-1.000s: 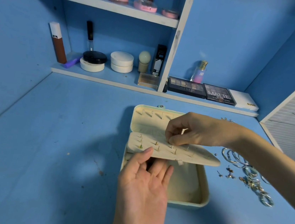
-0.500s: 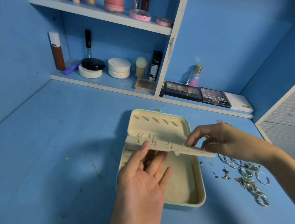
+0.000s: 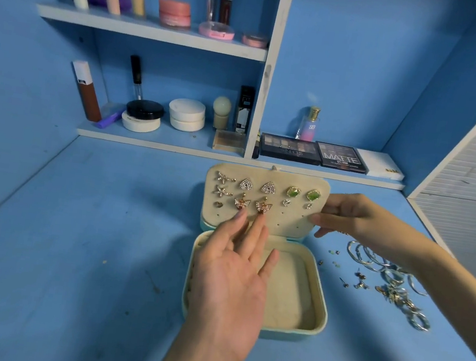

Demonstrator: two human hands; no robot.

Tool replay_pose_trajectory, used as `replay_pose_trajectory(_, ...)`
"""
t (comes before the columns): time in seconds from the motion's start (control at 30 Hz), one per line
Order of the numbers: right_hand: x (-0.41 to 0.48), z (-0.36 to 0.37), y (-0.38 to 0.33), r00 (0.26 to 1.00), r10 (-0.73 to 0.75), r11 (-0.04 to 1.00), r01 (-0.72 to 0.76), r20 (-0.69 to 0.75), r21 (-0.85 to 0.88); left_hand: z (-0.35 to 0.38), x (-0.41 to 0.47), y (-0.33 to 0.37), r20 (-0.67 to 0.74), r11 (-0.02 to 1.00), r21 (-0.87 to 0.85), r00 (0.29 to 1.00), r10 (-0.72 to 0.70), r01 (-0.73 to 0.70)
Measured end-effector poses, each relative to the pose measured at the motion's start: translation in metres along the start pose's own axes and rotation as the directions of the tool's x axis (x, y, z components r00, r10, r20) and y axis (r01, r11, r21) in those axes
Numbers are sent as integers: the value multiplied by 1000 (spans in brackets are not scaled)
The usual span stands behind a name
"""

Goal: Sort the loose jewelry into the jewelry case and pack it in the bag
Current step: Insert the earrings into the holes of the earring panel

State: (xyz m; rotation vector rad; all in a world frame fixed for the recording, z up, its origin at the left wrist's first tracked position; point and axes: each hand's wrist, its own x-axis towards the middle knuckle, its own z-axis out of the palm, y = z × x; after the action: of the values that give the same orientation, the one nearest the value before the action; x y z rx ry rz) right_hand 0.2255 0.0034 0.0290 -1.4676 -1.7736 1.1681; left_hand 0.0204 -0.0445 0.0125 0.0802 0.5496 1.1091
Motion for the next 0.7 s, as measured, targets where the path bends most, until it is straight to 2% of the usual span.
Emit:
replay_pose_trajectory(0.13,4,3,2,999,24,998,-22,-40,56,0,2,2,-16,996,80,999,32,-31)
replay_pose_trajectory(0.23,5,4,5,998,34,998,-30,-58,62,-2,4,11,4,950,268,986,167,-161)
replay_pose_trajectory(0.3,5,4,5,997,29,997,-24,-72,73,-5,13,24,61,824,450,932,356,-344)
replay_pose_trajectory(0.37,6,5,6,997,27,996,-20,-74,84,-9,25,40,139,614,598,821,553,-515)
replay_pose_trajectory(0.43,7,6,7,996,31,995,-23,-81,94,-15,40,55,240,399,710,733,637,-580)
replay_pose_trajectory(0.47,8,7,7,996,36,995,-27,-88,100,-19,48,61,284,322,751,722,631,-577)
replay_pose_trajectory(0.53,9,9,9,993,49,992,-35,-109,120,-27,61,68,329,245,804,747,577,-543)
replay_pose_trajectory(0.63,12,13,12,984,68,986,-41,-167,161,-37,72,71,374,232,821,798,473,-522)
replay_pose_trajectory(0.7,14,14,14,974,81,985,-47,-210,163,-44,75,72,406,200,826,801,439,-528)
